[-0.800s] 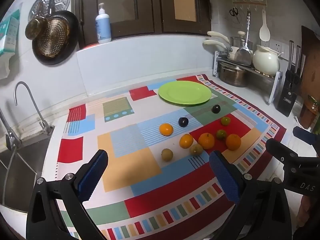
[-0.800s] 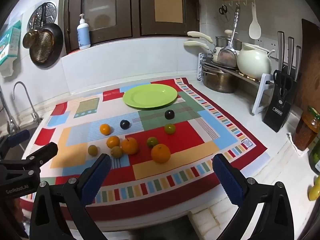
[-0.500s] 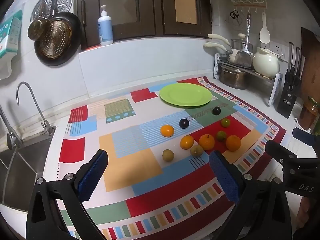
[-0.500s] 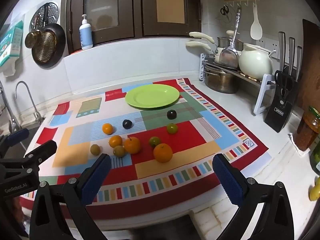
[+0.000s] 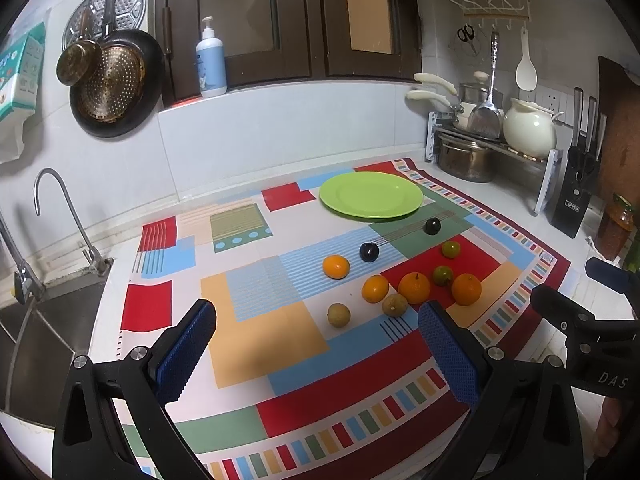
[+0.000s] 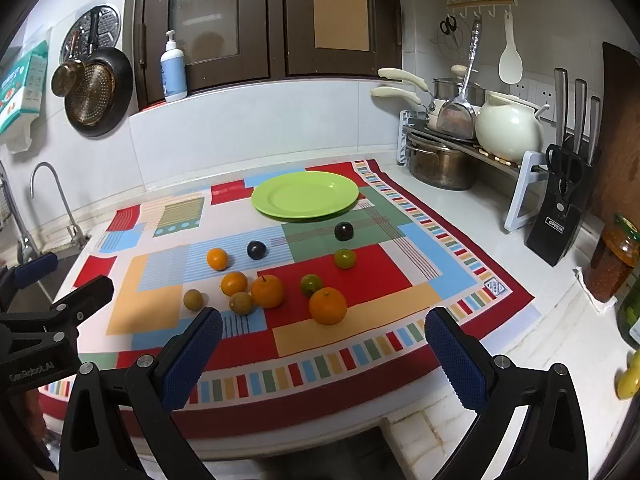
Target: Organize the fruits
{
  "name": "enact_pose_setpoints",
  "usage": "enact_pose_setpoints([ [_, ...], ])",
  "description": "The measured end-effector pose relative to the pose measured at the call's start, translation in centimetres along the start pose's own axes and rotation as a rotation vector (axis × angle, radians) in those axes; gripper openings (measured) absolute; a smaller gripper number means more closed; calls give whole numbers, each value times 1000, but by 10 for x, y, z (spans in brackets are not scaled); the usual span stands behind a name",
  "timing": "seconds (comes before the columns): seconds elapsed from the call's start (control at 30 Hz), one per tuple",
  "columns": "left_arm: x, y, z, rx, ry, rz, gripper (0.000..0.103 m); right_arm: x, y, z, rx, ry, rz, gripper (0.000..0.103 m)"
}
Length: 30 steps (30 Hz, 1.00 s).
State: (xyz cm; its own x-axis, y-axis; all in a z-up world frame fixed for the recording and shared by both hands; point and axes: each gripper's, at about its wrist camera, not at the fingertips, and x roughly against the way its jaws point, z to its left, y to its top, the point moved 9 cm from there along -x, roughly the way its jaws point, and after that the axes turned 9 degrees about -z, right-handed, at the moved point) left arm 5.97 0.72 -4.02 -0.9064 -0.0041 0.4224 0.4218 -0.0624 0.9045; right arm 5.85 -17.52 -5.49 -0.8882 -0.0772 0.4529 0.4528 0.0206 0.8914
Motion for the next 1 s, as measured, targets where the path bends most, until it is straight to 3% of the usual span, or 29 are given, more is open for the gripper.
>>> enact_pose_setpoints([
  [1.0, 4, 5, 6, -4, -18, -25, 103, 4, 3, 12, 7, 3, -15, 102],
])
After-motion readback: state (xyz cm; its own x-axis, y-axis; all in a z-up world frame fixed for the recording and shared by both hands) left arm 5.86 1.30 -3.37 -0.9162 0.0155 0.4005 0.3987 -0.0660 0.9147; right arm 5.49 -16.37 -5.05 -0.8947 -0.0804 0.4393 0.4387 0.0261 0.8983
